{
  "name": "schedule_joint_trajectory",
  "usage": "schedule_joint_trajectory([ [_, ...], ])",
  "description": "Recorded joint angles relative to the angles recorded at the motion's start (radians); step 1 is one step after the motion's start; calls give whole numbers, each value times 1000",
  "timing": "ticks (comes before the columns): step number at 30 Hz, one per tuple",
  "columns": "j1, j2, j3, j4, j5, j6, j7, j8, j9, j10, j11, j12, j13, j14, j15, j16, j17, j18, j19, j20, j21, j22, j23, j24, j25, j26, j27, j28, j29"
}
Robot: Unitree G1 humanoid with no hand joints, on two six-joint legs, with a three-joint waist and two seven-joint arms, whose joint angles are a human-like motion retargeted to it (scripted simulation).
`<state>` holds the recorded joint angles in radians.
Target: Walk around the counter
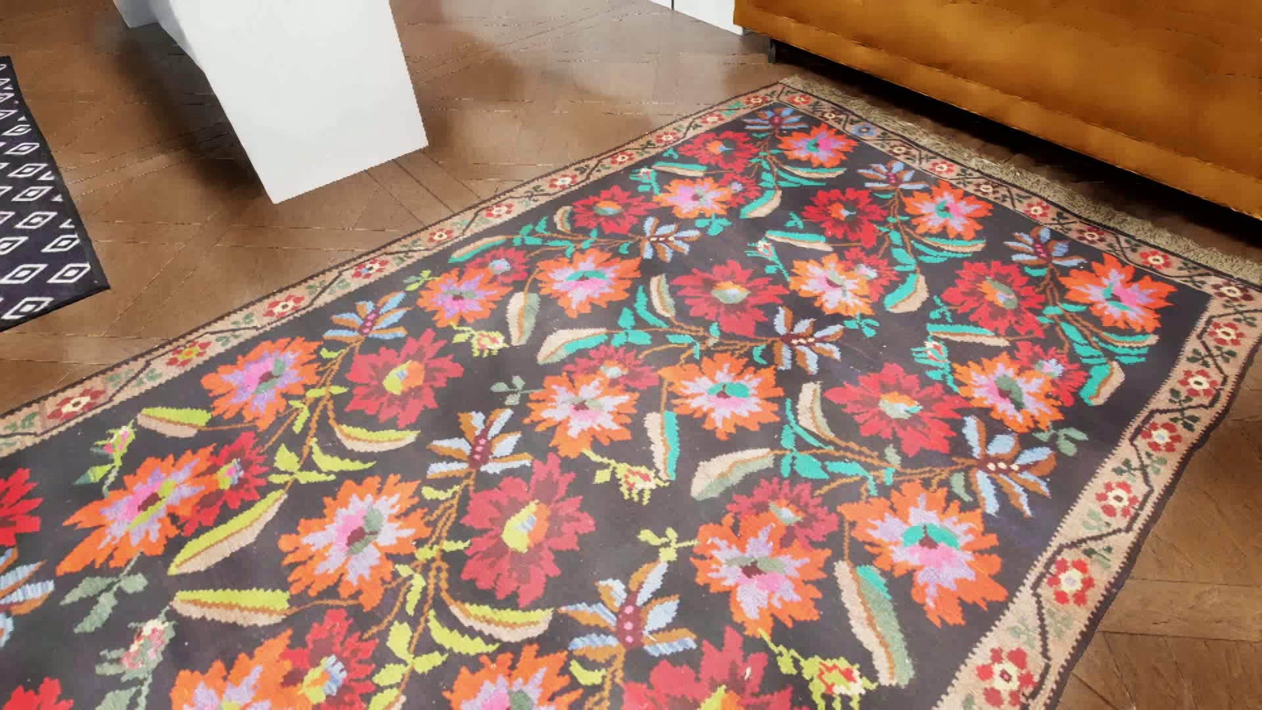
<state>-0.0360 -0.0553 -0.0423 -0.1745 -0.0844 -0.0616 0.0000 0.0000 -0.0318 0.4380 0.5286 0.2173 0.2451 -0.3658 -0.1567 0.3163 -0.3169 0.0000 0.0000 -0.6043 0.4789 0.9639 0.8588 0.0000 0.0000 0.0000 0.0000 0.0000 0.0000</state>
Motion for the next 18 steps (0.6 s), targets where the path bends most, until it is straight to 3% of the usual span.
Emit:
schedule_joint_trajectory([
  [6, -27, 22, 20, -11, -4, -11, 0, 0, 3, -13, -13, -42, -57, 75, -9, 0, 22, 0, 0, 14, -22, -73, -26, 0, 0, 0, 0, 0, 0],
  [11, -43, -14, 6, -28, 5, -9, 0, 0, 19, 0, 21, -44, -33, 132, -85, -13, 13, 0, 0, -16, -20, -102, -25, 0, 0, 0, 0, 0, 0],
  [15, 56, -210, -37, -38, -3, -19, 0, 0, 88, -4, 360, -44, 9, 66, -121, 39, 9, 0, 0, -50, -9, -170, -3, 0, 0, 0, 0, 0, 0],
  [18, 130, -347, -122, 0, 4, 18, 0, 0, 97, -30, 354, -85, 53, -1, -85, 40, -6, 0, 0, -55, -4, -163, 15, 0, 0, 0, 0, 0, 0],
])
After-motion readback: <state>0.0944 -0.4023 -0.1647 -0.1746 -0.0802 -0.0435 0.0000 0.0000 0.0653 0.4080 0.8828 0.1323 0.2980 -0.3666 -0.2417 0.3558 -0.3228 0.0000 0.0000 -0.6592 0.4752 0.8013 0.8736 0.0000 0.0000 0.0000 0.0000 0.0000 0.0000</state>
